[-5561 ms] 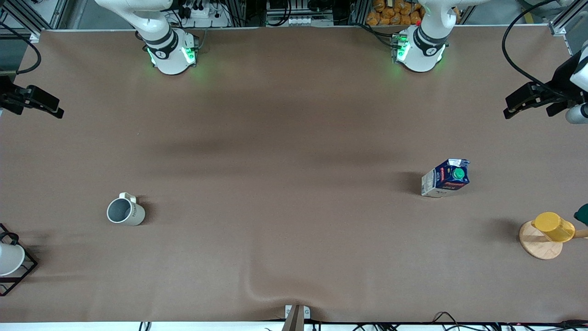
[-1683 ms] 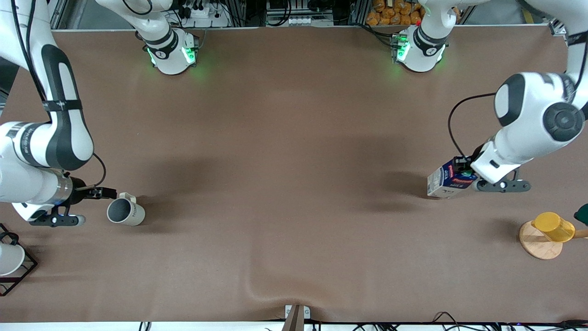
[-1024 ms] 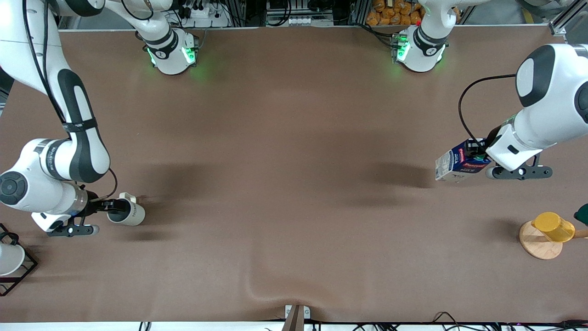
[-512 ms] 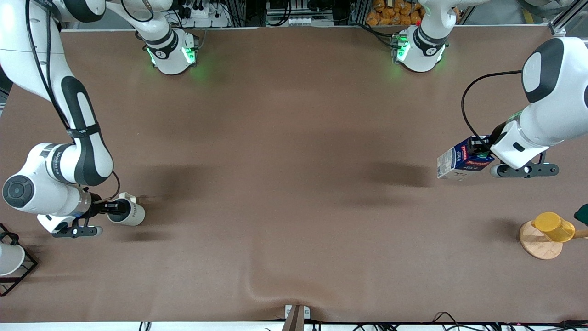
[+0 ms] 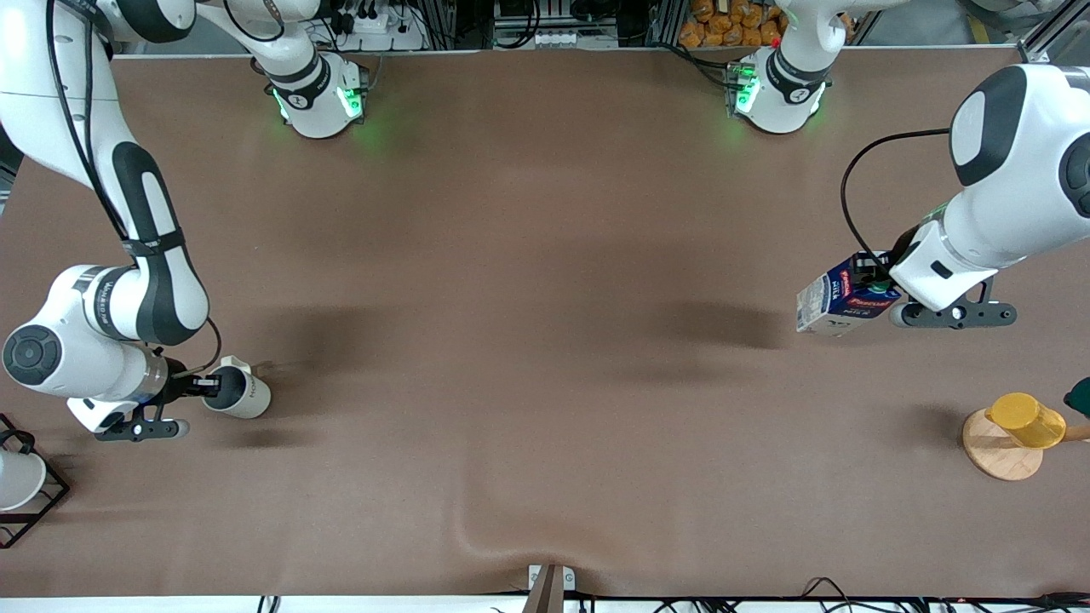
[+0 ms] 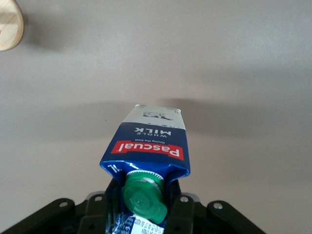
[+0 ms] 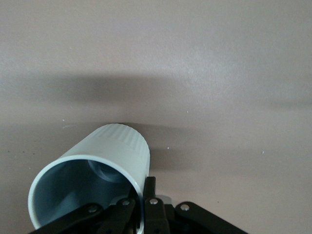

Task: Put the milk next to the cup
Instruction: 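Carry the mug with the right gripper while the left gripper lifts the milk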

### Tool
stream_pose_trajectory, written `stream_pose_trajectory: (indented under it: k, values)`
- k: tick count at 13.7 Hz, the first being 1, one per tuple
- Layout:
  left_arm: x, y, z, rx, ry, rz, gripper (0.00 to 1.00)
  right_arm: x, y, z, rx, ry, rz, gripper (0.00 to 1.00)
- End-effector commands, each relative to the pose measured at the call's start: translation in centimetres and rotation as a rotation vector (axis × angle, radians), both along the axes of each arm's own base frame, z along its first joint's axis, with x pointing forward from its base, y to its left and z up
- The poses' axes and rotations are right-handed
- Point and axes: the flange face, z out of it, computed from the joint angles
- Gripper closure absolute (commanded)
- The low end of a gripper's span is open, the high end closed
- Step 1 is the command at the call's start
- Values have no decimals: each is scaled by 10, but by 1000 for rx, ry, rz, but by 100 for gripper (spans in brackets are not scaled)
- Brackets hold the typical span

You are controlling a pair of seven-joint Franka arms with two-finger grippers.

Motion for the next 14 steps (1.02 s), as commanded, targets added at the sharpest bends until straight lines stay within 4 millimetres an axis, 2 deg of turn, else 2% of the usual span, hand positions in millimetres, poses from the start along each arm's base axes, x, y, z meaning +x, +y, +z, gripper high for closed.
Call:
stream_pose_trajectory:
  k: [1,5,7,10,13,14]
  values:
    - [0,-4,12,-13,10,12,72,6,8,25,-2,-35,36,100]
    - [2,-9,16,-14,4,9,72,17,45,50,26,-83,109,100]
    - [-1,-7,16,-13,25,2,71,22,71,66,48,-110,149,100]
    - [-2,-13,16,-13,28,-9,71,21,143,81,107,-124,263,100]
    - [-10,-32,10,-9,70,-31,71,17,210,88,128,-135,350,100]
    - [-10,-30,9,-10,75,-30,71,12,242,90,133,-136,385,100]
